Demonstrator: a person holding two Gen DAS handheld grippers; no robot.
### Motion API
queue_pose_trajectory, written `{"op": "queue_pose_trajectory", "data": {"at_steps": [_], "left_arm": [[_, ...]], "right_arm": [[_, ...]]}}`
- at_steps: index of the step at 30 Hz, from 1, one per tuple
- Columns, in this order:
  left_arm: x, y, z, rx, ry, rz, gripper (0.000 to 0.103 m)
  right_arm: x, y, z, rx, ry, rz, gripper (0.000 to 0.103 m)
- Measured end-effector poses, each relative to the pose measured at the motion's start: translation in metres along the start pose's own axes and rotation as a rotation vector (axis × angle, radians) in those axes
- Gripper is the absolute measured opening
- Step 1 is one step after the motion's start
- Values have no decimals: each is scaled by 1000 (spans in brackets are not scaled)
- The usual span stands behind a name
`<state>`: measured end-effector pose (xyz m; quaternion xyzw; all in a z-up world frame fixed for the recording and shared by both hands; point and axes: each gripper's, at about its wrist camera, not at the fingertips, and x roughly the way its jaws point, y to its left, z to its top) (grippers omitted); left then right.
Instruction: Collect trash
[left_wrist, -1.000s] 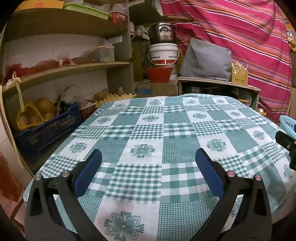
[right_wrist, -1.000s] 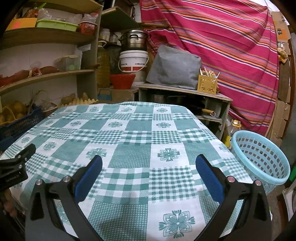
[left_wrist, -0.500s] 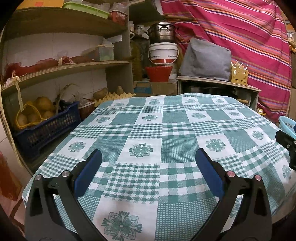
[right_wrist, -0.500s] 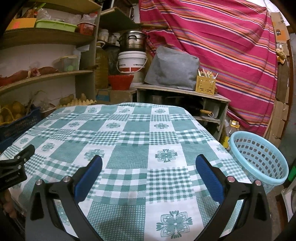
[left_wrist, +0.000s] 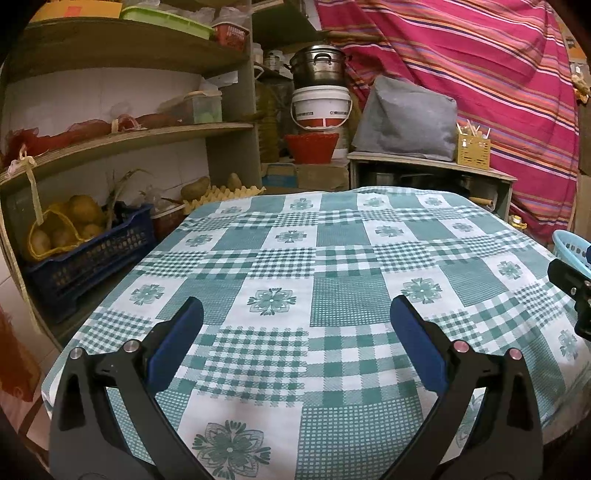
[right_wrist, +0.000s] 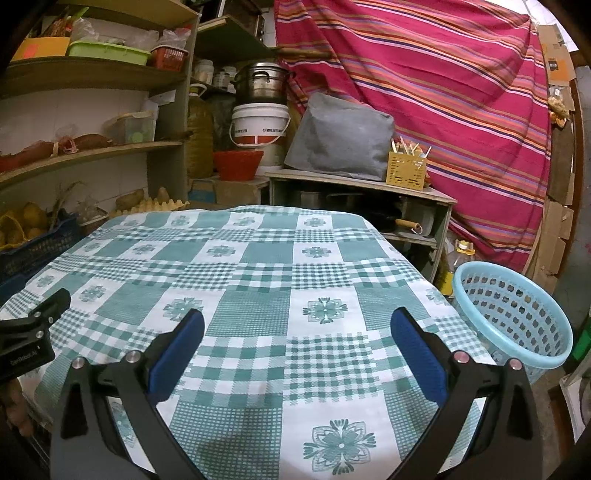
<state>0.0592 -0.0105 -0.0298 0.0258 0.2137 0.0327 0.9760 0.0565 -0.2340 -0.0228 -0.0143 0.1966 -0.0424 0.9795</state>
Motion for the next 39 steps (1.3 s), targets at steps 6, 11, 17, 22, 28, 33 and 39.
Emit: {"op": "queue_pose_trajectory", "data": {"at_steps": [6,11,17,22,28,33,39], "left_arm": [[0,-1,-1,0,1,1,98],[1,0,0,0,1,0,98],[1,-1,-1,7,-2,3,98],[1,-1,-1,10,-4,5,98],[1,-1,-1,11,-4,5,98],[0,0,-1,12,-6,6,98],[1,0,-1,11,-3,4,98]], "right_arm": [[0,0,0,1,-1,0,99],[-1,0,-1,-1,-1,-1,99],[0,-1,-1,2,2,0,99],[0,-1,-1,2,2,-1,99],[1,-1,-1,7,5,1,99],[2,1,-3,14,8,-1,98],[2,2,-3,17,11,0,99]]}}
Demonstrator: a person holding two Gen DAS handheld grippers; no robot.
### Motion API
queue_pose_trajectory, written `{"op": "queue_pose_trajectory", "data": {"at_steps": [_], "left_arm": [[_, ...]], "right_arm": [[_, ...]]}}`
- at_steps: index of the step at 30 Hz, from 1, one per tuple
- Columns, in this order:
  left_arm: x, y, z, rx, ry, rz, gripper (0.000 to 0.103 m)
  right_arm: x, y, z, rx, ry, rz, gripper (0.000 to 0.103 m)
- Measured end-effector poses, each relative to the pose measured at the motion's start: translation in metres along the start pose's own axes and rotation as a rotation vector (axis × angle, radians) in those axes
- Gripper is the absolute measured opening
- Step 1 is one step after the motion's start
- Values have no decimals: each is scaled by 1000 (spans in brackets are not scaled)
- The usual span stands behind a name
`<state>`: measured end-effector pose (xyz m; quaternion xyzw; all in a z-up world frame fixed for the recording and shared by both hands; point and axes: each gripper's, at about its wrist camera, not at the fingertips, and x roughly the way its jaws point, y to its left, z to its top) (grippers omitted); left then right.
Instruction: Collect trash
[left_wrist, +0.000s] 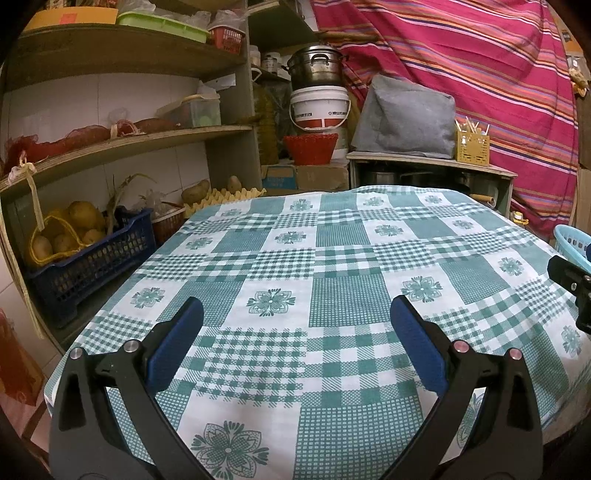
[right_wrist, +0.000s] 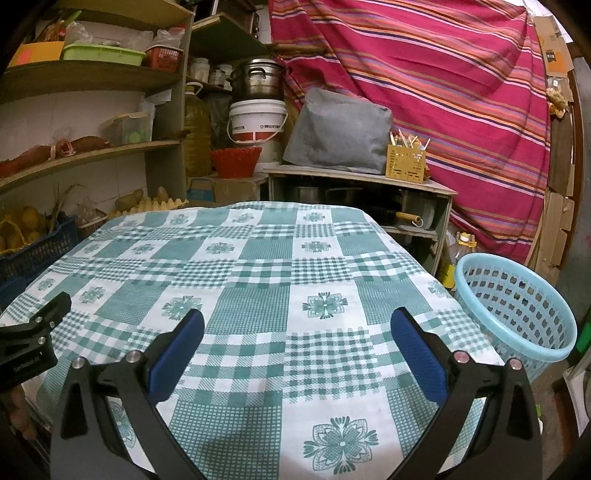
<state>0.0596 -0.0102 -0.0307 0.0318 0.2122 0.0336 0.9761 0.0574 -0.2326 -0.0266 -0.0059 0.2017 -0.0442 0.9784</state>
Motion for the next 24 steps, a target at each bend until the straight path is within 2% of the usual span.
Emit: {"op": "queue_pose_trajectory", "data": {"at_steps": [24], "left_arm": [[1,2,1,-1,2,7,98]], "right_arm": [[0,-1,0,2,1,0,99]]}}
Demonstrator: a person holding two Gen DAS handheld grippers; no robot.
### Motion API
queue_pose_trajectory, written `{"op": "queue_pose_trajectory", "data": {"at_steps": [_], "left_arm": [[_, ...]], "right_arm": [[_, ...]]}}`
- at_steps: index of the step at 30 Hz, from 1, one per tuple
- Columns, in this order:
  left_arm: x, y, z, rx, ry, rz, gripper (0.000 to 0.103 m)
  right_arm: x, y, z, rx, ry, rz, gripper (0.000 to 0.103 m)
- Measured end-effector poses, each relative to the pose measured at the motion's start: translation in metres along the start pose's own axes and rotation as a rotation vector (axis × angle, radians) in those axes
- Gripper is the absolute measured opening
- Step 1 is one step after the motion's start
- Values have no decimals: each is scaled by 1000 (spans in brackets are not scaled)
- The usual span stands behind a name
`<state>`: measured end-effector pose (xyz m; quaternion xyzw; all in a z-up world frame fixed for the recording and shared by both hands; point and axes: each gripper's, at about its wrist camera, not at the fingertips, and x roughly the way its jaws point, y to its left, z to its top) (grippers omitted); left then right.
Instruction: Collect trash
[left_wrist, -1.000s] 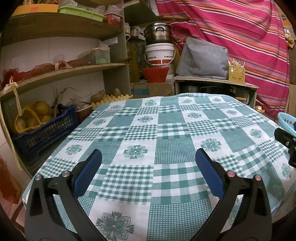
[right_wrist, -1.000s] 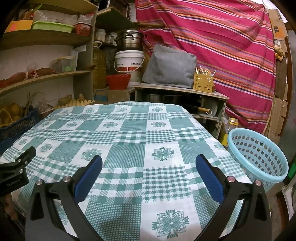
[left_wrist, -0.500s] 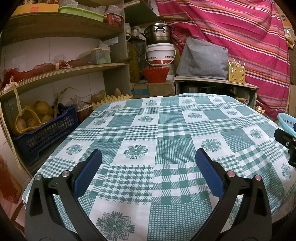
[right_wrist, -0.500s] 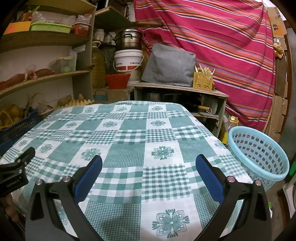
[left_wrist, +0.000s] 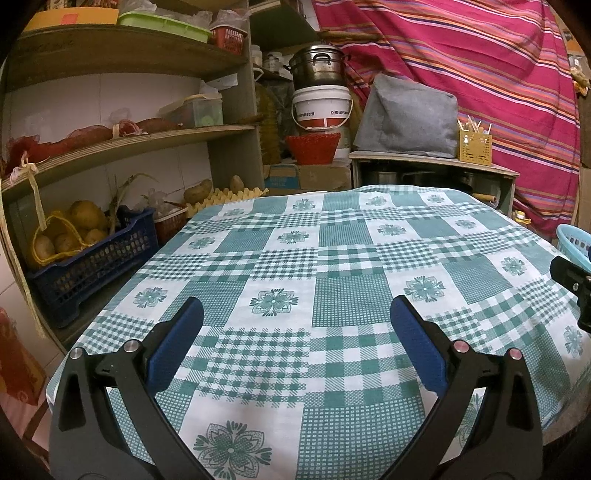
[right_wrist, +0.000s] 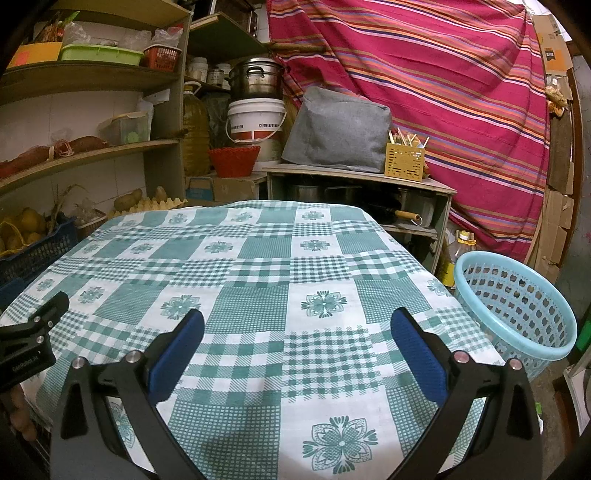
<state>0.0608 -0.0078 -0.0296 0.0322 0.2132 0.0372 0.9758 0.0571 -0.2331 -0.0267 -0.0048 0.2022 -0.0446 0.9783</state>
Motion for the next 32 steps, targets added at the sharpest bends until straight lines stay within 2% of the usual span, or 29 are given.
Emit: {"op": "queue_pose_trajectory", "data": {"at_steps": [32], "left_arm": [[-1,-1,1,-8,7,-17,98]], "right_arm": [[0,-1,1,3,3,2,99]]}}
